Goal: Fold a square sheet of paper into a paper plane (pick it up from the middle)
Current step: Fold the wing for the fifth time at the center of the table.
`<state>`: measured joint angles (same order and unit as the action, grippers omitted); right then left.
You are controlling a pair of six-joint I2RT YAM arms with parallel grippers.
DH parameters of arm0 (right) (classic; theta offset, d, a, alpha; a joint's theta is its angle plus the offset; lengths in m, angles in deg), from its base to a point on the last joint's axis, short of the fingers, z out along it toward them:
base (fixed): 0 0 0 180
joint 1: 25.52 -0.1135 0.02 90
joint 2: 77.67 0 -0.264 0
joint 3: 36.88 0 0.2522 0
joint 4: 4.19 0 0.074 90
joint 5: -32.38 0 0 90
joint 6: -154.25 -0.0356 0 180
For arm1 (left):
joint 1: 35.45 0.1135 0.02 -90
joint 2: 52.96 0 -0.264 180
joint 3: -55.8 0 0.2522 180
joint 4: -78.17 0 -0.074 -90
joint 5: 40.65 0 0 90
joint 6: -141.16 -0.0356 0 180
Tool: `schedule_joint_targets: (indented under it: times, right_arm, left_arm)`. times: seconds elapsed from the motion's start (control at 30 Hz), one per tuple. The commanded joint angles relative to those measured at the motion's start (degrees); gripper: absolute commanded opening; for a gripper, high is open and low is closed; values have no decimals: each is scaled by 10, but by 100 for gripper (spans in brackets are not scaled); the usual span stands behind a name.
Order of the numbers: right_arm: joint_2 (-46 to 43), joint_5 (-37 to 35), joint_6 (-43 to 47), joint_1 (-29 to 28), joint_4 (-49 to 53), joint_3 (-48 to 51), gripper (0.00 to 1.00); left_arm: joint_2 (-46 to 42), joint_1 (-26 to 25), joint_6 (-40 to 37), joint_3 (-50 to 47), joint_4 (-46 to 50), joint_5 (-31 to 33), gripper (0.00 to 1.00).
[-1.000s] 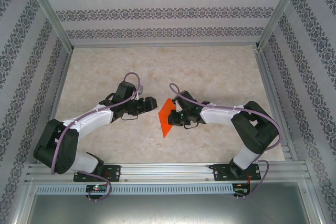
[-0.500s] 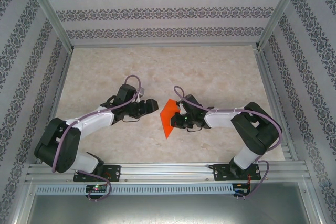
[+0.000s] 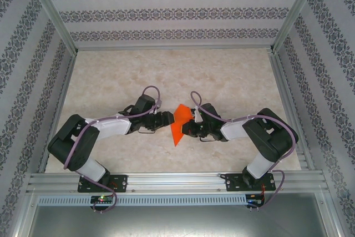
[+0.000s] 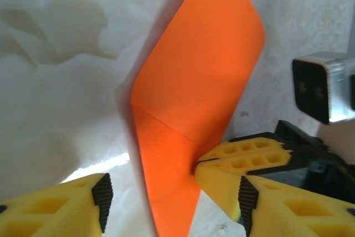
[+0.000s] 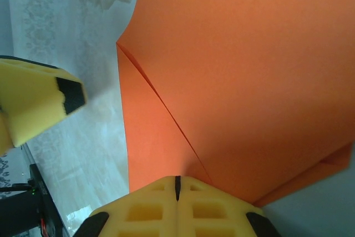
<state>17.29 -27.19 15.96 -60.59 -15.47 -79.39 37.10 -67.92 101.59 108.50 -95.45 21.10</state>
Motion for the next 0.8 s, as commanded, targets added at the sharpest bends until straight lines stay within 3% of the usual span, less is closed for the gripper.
schedule_joint_targets:
  times: [0.0,0.5,0.77]
  right_arm:
    - [21,-13,1,8,25,23,0]
    - [45,4,-1,15,-11,35,0]
    - [38,7,1,21,-8,40,0]
  left_arm:
    - [19,-16,25,17,-37,19,61]
    - [58,-33,23,56,-34,29,41]
    - [43,-33,-23,71,50,80,45]
